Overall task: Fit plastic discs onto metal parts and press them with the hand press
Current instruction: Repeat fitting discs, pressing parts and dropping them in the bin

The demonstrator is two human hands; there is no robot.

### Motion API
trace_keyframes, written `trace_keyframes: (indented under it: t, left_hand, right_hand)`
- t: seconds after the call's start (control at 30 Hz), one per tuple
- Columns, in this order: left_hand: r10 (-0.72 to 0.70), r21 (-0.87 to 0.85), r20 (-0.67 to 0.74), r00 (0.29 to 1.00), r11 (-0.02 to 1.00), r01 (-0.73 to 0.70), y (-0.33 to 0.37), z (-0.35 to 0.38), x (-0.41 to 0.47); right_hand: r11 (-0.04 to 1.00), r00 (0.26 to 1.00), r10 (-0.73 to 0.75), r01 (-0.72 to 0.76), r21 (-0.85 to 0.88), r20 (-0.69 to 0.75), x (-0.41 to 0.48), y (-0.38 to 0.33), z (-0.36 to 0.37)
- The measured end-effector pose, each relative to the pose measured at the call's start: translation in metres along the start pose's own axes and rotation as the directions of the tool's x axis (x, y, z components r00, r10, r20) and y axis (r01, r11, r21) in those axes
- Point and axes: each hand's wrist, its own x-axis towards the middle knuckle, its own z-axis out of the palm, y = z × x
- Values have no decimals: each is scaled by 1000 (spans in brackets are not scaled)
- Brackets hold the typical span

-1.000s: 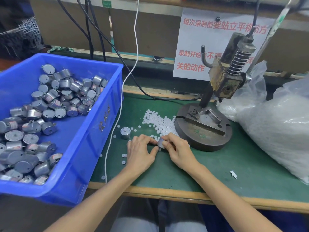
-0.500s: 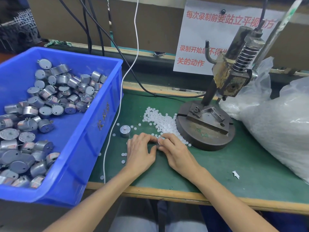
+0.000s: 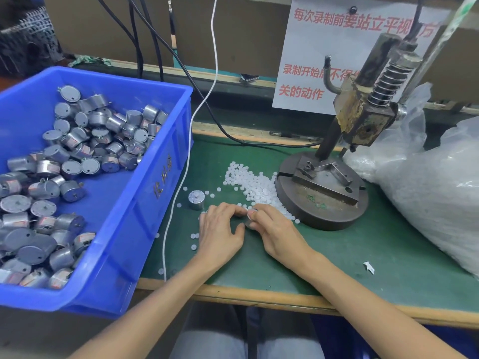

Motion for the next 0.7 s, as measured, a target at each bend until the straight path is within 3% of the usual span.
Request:
trace_keyframes:
  t: [0.13,0.2,0.3,0.4,0.47,0.7]
  left_hand:
    - [-4,-53,-2,1000,999,3,3,-2,-2]
    - [24,-106,-9,1000,994,-25,7,-5,-3]
    - [141,-191,2,990,972,-138,20,-7,-1]
    - [190,-280,-9,982,942,-185,45,-2,11]
    - [201,-329,-8,979,925,-193,66,5,21]
    - [185,-307,90,979,940,-150,119,48,59]
  right_hand:
    - [978,987,159,-158,137,2,-2,4,1]
    - [908,946,325,-311,280,-6,-2,3,-1]
    - [567,762,647,-510,647,33,4,-1,-9]
    - [171,565,817,-423,890,112,6,-2,-21]
    - [41,494,855,-364,931,156,5,-1,-35]
    - [132,388,920,-426,895,49,-8,24,-83]
